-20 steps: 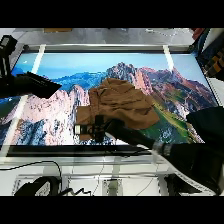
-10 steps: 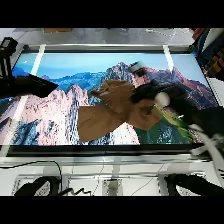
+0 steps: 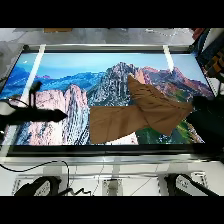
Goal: Fold the clothes and pants, and hang the long-sleeved shirts on hangers.
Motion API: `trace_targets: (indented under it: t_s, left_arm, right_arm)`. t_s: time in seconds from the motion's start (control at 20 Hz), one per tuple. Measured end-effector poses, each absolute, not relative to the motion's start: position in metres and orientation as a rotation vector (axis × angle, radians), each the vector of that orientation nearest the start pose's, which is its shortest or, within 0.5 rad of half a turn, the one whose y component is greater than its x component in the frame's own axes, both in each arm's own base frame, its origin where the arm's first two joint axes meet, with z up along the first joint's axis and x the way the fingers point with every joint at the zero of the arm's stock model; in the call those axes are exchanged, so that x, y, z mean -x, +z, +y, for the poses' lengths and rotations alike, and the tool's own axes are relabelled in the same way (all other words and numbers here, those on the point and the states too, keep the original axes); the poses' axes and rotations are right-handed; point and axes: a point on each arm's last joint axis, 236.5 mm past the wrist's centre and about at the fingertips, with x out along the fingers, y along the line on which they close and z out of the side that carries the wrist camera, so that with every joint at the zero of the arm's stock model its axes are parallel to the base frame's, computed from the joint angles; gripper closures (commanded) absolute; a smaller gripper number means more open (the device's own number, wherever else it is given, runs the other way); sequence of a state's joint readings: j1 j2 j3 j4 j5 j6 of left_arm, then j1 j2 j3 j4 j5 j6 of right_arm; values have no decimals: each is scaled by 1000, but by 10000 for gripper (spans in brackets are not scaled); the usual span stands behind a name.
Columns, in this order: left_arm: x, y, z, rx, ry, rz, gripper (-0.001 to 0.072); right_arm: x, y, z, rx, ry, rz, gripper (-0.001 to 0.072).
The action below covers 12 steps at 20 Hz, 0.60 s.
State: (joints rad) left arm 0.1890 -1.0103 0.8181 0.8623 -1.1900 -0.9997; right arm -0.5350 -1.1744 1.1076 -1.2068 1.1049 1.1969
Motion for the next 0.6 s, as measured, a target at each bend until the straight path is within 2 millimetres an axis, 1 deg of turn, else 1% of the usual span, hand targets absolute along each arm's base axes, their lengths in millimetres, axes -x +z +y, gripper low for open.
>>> trace_targets:
  t_s: [0.1, 0.2, 0.3, 0.35, 0.45, 0.6]
  left_arm:
    - [-293, -1, -99, 401, -544, 1170, 337]
    - [-271, -26, -116, 480, -561, 1231, 331]
    - [-252, -46, -134, 519, -581, 1284, 328]
    - [-244, -54, -143, 525, -593, 1305, 312]
    - [-233, -65, -164, 528, -624, 1336, -13]
    - [-226, -79, -191, 545, -642, 1361, 6]
  right_arm:
    - [-352, 37, -133, -373, -69, 1061, 675]
    - [-344, 30, -133, -420, -58, 1068, 675]
    - [-342, 27, -132, -446, -48, 1064, 675]
    - [-342, 27, -131, -458, -44, 1062, 674]
    - [-342, 27, -130, -472, -39, 1055, 674]
    - [-343, 27, -128, -485, -33, 1048, 674]
